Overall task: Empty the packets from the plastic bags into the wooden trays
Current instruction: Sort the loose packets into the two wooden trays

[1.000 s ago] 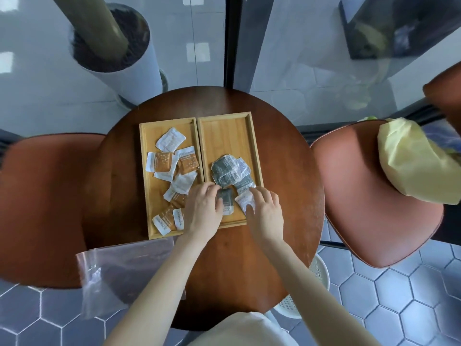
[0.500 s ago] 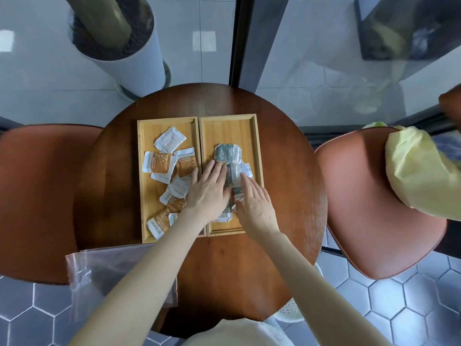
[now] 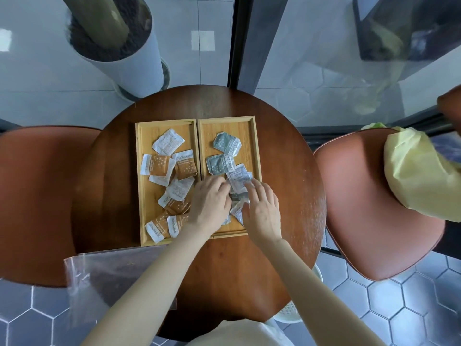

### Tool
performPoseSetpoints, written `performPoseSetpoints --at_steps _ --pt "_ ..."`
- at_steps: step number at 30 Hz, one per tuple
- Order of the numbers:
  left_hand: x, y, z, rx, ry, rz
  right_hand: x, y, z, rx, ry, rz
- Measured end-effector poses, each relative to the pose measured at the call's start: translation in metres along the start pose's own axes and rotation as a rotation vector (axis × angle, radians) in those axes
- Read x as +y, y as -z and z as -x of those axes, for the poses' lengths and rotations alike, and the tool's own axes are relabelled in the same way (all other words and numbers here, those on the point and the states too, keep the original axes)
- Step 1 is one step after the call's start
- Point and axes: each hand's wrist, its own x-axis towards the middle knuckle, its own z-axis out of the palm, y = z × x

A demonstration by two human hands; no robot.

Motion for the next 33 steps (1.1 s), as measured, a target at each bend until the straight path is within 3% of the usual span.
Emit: performPoseSetpoints --at_steps 3,7,10,13,17,20,23,28,33 --pt "0.006 -0.009 0.014 -0.052 -0.045 0.023 -0.001 0.002 -0.003 -0.035 0.099 0.114" --pt "0.008 -0.019 0.025 -0.141 0.026 -0.070 0.002 0.005 -0.016 -0.211 0.111 0.184" --pt "0.009 -0.019 0.024 -0.148 0.037 -0.122 0.003 0.009 -0.022 -0.203 0.061 0.157" --pt "0.009 -0.017 0.022 -0.135 0.047 -0.149 0.000 0.011 -0.018 -0.071 0.067 0.118" --pt "0.009 -0.014 0.020 -0.179 0.061 -0.090 0.002 0.014 -0.015 -0.221 0.054 0.161" --pt "0.008 -0.009 0.021 -0.198 0.068 -0.081 -0.002 0.022 -0.012 -0.223 0.069 0.181" --pt "0.003 -0.001 0.026 -0.174 0.068 -0.066 -0.011 0.031 -0.005 -0.202 0.110 0.134" --pt "-0.018 0.019 0.051 -0.034 0.050 -0.009 -0.033 0.041 0.005 -0.355 0.170 0.202" --pt "-0.048 0.034 0.094 0.082 0.045 -0.035 -0.073 0.040 0.029 -0.361 0.305 0.240"
